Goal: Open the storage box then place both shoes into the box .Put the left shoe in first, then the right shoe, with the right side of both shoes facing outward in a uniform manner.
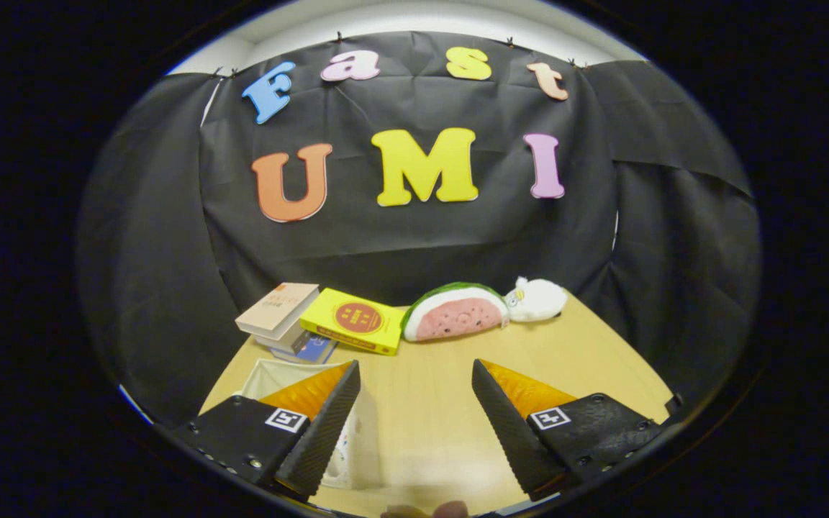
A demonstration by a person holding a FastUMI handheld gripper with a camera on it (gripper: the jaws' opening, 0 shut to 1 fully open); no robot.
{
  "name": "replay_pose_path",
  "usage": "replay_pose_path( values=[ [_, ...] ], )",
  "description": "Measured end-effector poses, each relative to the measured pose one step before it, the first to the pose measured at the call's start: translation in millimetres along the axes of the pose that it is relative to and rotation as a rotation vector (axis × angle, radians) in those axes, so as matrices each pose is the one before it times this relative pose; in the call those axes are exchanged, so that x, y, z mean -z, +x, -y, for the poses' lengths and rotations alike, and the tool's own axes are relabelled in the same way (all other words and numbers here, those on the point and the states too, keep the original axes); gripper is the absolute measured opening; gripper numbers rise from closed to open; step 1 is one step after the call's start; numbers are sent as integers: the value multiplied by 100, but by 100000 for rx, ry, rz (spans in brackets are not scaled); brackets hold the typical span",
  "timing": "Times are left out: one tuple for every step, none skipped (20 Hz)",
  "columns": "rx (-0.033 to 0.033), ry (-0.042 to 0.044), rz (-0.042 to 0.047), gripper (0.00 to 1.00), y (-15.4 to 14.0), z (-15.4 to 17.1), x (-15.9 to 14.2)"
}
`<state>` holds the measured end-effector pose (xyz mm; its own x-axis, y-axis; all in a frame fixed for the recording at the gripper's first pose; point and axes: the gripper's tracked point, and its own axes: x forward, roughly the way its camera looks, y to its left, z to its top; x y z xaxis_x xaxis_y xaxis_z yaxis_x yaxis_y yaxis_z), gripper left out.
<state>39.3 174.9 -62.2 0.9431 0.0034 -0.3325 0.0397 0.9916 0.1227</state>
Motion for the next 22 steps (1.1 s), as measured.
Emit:
replay_pose_path(
  values=[
    [470,-1312,2658,96,-647,1686,-1008],
    [653,-1112,2458,96,-619,1872,-983],
    [467,-221,2177,96,-577,1677,-819],
    [49,499,1481,96,-614,1667,-751],
    [162,753,938,96,-549,1519,-557],
    [247,549,676,96,-390,1610,-667],
    [275,628,531,96,-381,1638,-713],
    [466,753,1087,96,-270,1625,-797],
    [612,392,1146,96,-196,1545,-719],
    [725,1185,653,96,-252,1475,-580],
    [-379,1462,763,96,-370,1005,-510],
    [-128,588,471,96,-240,810,-236],
    [-117,-1167,1169,96,-106,877,-259],
    [-29,-1621,1080,96,7,813,-118],
    [-640,-325,306,96,-285,483,-103],
    [-1297,845,-409,96,-361,-20,158],
    [-870,861,-278,96,-183,151,164],
    [-756,259,-253,96,70,285,223],
    [-331,-72,327,96,-40,302,233],
    [-807,436,-166,96,97,32,196],
    [-747,214,-293,96,-40,-132,308],
    [-852,121,-1111,96,261,-170,545]
  ],
)
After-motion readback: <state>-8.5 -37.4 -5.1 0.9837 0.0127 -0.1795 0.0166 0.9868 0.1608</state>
